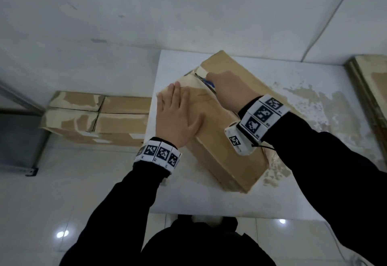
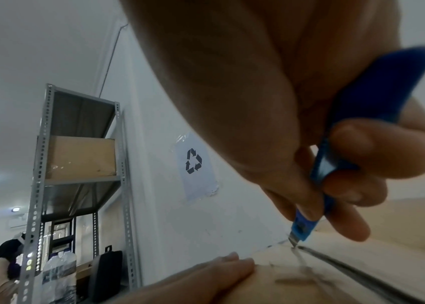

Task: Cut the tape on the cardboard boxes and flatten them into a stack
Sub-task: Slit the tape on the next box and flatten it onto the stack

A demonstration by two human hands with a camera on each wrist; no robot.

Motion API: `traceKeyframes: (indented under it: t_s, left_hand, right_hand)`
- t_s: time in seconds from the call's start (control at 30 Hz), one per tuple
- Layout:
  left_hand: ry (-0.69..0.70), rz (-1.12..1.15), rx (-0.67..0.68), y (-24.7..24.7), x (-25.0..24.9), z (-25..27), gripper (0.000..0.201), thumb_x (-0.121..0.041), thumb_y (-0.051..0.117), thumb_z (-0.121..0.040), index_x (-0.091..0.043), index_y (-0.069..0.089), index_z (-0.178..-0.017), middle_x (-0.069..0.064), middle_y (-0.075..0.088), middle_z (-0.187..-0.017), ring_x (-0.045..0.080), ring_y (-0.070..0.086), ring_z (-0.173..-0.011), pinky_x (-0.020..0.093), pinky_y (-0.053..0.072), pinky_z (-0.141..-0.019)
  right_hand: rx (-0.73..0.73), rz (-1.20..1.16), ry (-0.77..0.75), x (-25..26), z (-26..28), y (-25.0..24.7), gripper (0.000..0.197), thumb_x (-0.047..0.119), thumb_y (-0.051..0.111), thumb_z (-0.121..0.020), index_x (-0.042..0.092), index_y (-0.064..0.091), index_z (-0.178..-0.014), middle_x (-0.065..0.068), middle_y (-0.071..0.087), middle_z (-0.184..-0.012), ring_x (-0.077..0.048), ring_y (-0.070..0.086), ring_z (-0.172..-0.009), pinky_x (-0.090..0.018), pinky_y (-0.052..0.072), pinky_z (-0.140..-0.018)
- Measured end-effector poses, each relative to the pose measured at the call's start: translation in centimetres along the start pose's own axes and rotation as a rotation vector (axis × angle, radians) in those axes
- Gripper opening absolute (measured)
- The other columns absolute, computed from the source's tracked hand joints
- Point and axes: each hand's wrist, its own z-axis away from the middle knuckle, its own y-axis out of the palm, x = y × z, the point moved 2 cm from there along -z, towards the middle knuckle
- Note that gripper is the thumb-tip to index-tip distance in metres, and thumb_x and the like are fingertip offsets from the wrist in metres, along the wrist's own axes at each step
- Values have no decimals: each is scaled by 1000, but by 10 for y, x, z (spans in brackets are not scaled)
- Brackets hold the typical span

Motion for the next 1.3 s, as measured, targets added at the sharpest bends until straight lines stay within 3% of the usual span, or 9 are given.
traceKeyframes:
  t_s: [0.1,0.2,0.37,0.53,0.7,0.93,1.07,1.2,1.3]
  left_hand:
    - [4,4,-1,0,1,0,87,-66,16,-84,-11,21,-151,13,12,-159,26,4,-148,46,-1,-119]
    - [-3,-3,7,0,0,0,90,-68,12,-81,-12,18,-151,11,9,-160,24,2,-148,44,-4,-119]
    - [-41,-30,34,0,-2,-2,95,-70,9,-75,-14,12,-152,10,4,-160,23,-2,-148,43,-5,-119]
    - [-49,-5,6,-1,-1,-2,92,-68,14,-74,-19,15,-152,11,8,-160,24,1,-148,44,-3,-118]
    - [29,-125,60,-9,-4,-4,75,-65,7,-77,-44,8,-149,23,11,-156,35,7,-145,54,8,-114]
    - [28,-197,200,-22,-20,-11,71,-55,27,-83,-31,21,-149,21,15,-155,36,11,-142,54,12,-112]
    - [393,-63,264,-17,-70,0,72,-55,26,-81,-15,39,-140,15,32,-147,31,22,-139,47,20,-113]
    - [570,-20,238,-9,-96,0,61,-52,30,-86,-10,54,-123,13,49,-120,31,44,-112,42,38,-96]
    - [660,-45,205,-1,-95,-6,54,-47,33,-88,-10,58,-118,11,49,-115,30,46,-105,42,35,-92]
  right_hand:
    - [27,29,19,7,-7,-8,29,-2,32,-94,2,54,-112,-14,51,-84,-26,45,-77,-31,31,-65]
    - [54,73,4,2,-5,-17,36,-1,34,-95,6,54,-123,-17,58,-113,-28,51,-94,-29,32,-71]
    - [175,167,35,-15,27,-11,39,1,33,-96,9,56,-126,-17,57,-119,-31,54,-108,-33,41,-81]
    - [178,91,133,-48,81,-2,45,-1,38,-95,21,52,-131,-15,60,-113,-27,56,-92,-32,42,-72]
    - [172,-53,256,-83,145,9,49,-3,40,-92,28,56,-126,-6,59,-86,-16,52,-61,-31,41,-52]
    - [86,-283,362,-111,213,28,41,9,42,-98,32,53,-130,5,54,-75,-16,49,-54,-31,39,-51]
    - [-45,-446,340,-112,229,42,41,12,42,-99,32,51,-132,-5,67,-104,-21,60,-73,-39,52,-66]
    - [-88,-436,350,-117,237,51,42,13,41,-98,32,49,-136,-8,67,-103,-17,53,-57,-37,47,-56]
    - [-91,-497,336,-123,244,56,44,14,41,-98,34,47,-136,-14,68,-104,-22,57,-60,-41,50,-60]
